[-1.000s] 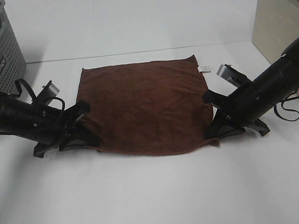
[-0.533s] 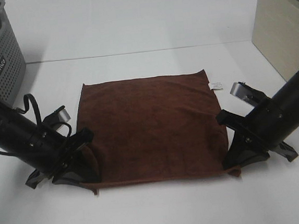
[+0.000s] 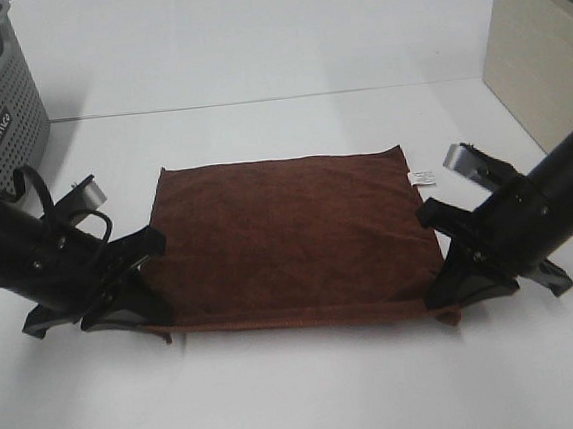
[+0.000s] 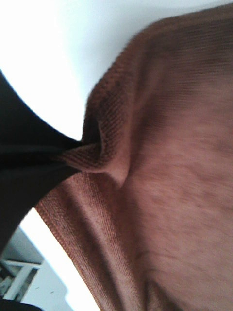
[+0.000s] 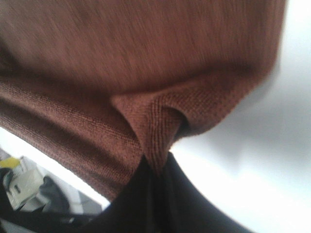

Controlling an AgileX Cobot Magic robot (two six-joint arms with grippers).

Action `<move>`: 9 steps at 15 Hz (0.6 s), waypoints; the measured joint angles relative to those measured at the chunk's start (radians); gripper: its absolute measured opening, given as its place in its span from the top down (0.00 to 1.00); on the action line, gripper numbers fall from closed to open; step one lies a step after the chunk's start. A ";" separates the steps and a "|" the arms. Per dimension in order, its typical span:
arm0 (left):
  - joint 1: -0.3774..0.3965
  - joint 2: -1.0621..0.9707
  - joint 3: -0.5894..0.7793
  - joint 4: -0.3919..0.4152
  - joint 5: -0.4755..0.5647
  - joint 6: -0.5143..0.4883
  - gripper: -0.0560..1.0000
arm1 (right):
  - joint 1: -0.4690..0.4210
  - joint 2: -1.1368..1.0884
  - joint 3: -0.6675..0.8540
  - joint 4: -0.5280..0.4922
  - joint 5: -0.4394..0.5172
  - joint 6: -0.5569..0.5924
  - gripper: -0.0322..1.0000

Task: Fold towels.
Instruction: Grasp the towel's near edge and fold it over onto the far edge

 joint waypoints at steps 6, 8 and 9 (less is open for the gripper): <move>0.000 0.025 -0.251 0.010 -0.105 -0.045 0.95 | 0.000 0.072 -0.329 -0.048 0.020 0.030 0.97; 0.000 0.094 -0.384 0.013 -0.111 -0.045 0.95 | 0.000 0.142 -0.460 -0.070 0.034 0.045 0.97; 0.002 0.132 -0.436 0.019 -0.113 -0.047 0.95 | 0.000 0.179 -0.520 -0.076 0.033 0.046 0.97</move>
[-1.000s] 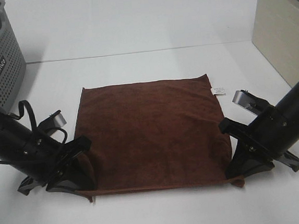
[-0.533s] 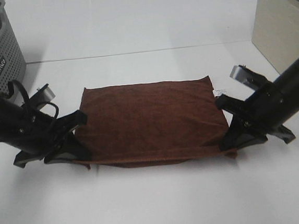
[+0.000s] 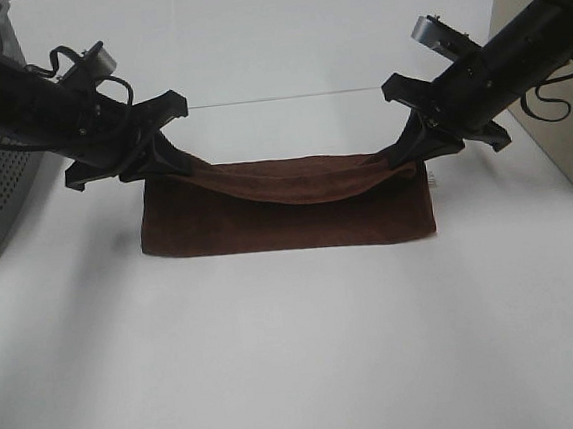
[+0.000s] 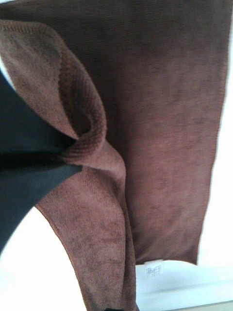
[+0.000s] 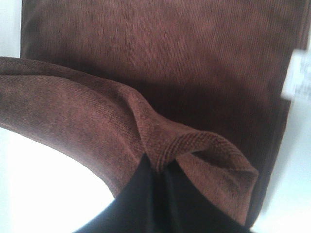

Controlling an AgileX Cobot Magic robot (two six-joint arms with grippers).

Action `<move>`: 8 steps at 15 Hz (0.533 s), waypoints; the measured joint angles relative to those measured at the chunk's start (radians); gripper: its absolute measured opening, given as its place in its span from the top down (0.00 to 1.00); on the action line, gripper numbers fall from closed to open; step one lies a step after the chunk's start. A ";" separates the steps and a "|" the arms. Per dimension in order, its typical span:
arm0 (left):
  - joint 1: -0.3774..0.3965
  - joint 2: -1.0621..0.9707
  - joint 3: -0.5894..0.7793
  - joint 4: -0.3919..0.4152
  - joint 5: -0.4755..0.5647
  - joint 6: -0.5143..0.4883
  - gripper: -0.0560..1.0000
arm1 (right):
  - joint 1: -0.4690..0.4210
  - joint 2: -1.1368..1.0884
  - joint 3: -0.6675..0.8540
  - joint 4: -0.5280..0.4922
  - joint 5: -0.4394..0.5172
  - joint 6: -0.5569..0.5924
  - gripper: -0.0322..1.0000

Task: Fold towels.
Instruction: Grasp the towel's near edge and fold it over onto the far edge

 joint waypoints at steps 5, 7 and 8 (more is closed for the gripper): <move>0.000 0.133 -0.149 0.031 -0.062 -0.008 0.95 | 0.000 0.151 -0.187 -0.015 -0.058 0.000 0.97; 0.000 0.144 -0.153 0.033 -0.124 -0.006 0.95 | 0.000 0.180 -0.199 -0.018 -0.110 0.000 0.97; 0.000 0.154 -0.159 0.033 -0.142 -0.004 0.95 | 0.000 0.188 -0.199 -0.018 -0.118 0.000 0.97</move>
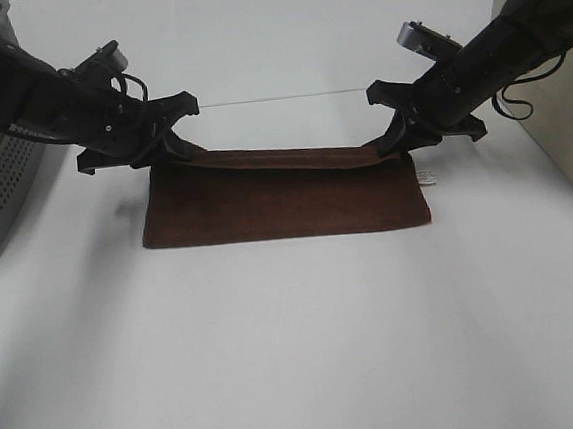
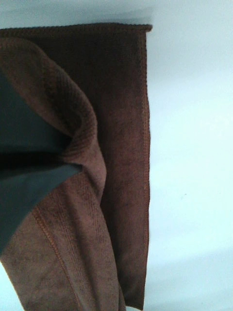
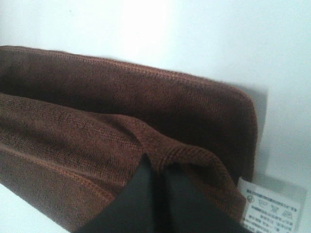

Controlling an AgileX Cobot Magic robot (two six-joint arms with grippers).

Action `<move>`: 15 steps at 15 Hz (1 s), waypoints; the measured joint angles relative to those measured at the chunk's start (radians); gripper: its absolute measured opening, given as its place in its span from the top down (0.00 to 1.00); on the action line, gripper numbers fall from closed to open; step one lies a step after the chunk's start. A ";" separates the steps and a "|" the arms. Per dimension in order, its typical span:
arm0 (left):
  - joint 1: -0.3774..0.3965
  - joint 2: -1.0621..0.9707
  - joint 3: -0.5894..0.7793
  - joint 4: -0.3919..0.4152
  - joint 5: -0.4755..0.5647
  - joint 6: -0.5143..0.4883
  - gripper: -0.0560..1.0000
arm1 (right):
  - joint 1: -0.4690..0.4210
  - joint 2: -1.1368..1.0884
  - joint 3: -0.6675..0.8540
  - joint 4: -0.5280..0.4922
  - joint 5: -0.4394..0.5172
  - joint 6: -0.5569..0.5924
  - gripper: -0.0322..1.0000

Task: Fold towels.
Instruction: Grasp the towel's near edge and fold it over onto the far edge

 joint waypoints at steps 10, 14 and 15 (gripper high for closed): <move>0.000 0.094 -0.017 -0.011 0.035 0.003 0.28 | 0.000 0.044 -0.001 0.008 0.012 0.000 0.36; 0.040 0.053 -0.020 0.055 0.135 -0.009 0.18 | 0.000 -0.012 -0.002 -0.070 0.092 0.063 0.18; 0.063 0.035 -0.020 0.063 0.147 -0.024 0.18 | 0.000 -0.031 -0.002 -0.116 0.109 0.101 0.18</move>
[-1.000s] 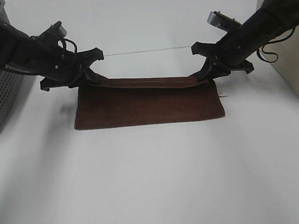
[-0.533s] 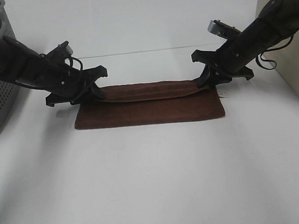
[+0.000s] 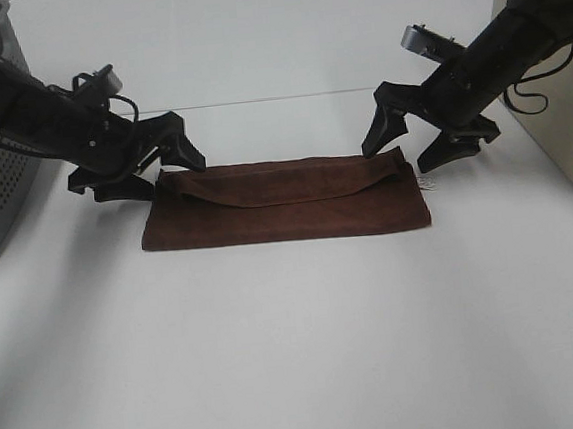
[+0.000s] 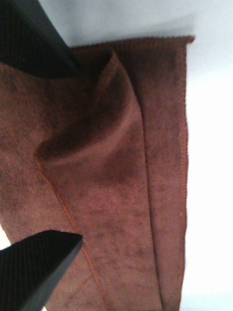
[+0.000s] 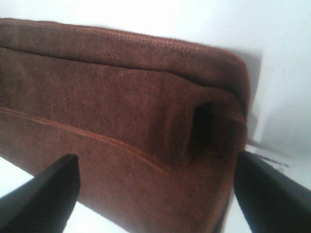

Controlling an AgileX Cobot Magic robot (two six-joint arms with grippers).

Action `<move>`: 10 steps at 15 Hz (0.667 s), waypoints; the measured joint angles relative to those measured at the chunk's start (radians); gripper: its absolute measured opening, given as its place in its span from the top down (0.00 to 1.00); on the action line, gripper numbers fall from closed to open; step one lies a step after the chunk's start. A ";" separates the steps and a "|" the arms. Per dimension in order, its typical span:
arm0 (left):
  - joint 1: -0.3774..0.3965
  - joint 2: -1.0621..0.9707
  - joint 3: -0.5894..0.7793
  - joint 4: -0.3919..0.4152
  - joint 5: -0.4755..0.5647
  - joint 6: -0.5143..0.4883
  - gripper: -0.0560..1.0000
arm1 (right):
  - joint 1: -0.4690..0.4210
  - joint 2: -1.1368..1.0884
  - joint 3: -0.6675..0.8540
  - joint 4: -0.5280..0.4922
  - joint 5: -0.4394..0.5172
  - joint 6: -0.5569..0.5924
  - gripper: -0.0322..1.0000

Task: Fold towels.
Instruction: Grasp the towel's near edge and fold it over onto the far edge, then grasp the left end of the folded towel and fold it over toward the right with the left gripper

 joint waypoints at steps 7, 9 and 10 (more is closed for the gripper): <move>0.045 0.039 0.000 0.043 0.087 -0.082 0.19 | 0.000 -0.016 -0.001 -0.157 0.094 0.109 0.18; 0.042 0.057 -0.007 0.009 0.088 -0.086 0.23 | 0.000 -0.016 -0.001 -0.157 0.097 0.109 0.18; 0.030 0.069 -0.019 -0.005 0.088 -0.084 0.26 | 0.000 -0.016 -0.001 -0.157 0.097 0.109 0.18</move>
